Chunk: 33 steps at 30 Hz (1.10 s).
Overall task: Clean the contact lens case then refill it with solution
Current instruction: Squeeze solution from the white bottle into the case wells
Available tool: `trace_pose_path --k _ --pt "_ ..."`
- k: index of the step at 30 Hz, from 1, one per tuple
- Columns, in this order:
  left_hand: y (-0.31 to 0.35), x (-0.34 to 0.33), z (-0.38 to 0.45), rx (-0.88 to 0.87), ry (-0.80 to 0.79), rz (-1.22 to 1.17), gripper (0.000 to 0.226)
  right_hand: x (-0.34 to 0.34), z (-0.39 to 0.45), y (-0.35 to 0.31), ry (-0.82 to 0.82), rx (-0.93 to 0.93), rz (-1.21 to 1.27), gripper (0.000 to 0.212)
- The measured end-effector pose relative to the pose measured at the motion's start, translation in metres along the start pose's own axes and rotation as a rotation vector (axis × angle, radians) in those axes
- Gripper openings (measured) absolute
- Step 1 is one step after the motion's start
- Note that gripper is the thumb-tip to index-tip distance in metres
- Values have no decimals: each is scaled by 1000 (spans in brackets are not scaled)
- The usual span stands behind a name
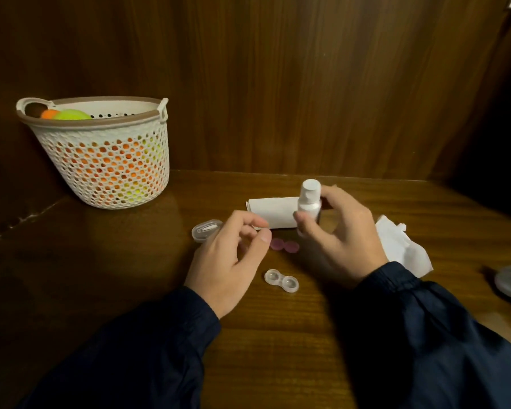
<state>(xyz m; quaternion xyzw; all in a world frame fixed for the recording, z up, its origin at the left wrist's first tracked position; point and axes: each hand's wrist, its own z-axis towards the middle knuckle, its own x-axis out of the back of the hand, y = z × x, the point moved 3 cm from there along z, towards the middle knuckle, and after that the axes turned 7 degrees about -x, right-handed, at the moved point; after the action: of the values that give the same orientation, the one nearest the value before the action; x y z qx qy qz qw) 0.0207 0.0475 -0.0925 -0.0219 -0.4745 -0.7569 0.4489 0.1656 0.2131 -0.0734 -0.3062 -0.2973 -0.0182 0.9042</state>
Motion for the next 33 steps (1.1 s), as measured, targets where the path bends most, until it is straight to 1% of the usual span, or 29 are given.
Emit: trace_pose_path --k 2,4,7,10,13,18,21,22,23,24,25,27,28,30,31,33 --pt "3 4 0 -50 36 56 35 -10 -10 -16 -168 -32 154 30" --pt "6 8 -1 -109 62 131 44 -19 -20 -28 -304 -85 249 29" --pt "12 13 -2 -155 59 224 51 -29 -29 -42 -419 -93 321 21" --pt "15 14 -2 -189 62 298 44 -35 -34 -49 -441 -74 325 25" --pt "16 13 -2 -257 66 297 46 -36 -36 -50 -441 -76 285 33" --pt "16 12 -3 -349 110 278 46 -29 -36 -55 -363 -12 220 21" --pt "14 12 -5 -310 122 220 47 -28 -36 -56 -351 2 219 30" --pt "10 11 -7 -235 153 137 50 -28 -37 -54 -345 0 223 35" --pt "9 10 -8 -116 199 5 55 -28 -37 -53 -341 -6 230 39" --pt "5 8 -10 -8 238 -118 58 -27 -36 -52 -340 -14 236 39" --pt "3 7 -11 37 258 -175 61 -26 -35 -52 -342 -24 243 35" --pt "4 6 -10 15 228 -183 72 -24 -34 -50 -385 -85 288 24" --pt "5 6 -9 -16 199 -191 72 -22 -32 -48 -419 -160 368 26" --pt "7 6 -5 -43 151 -196 60 -17 -28 -42 -447 -317 522 43" --pt "6 4 -3 -25 135 -217 55 -15 -25 -37 -426 -352 516 51" --pt "7 2 1 19 109 -263 50 -12 -20 -30 -412 -409 514 59"
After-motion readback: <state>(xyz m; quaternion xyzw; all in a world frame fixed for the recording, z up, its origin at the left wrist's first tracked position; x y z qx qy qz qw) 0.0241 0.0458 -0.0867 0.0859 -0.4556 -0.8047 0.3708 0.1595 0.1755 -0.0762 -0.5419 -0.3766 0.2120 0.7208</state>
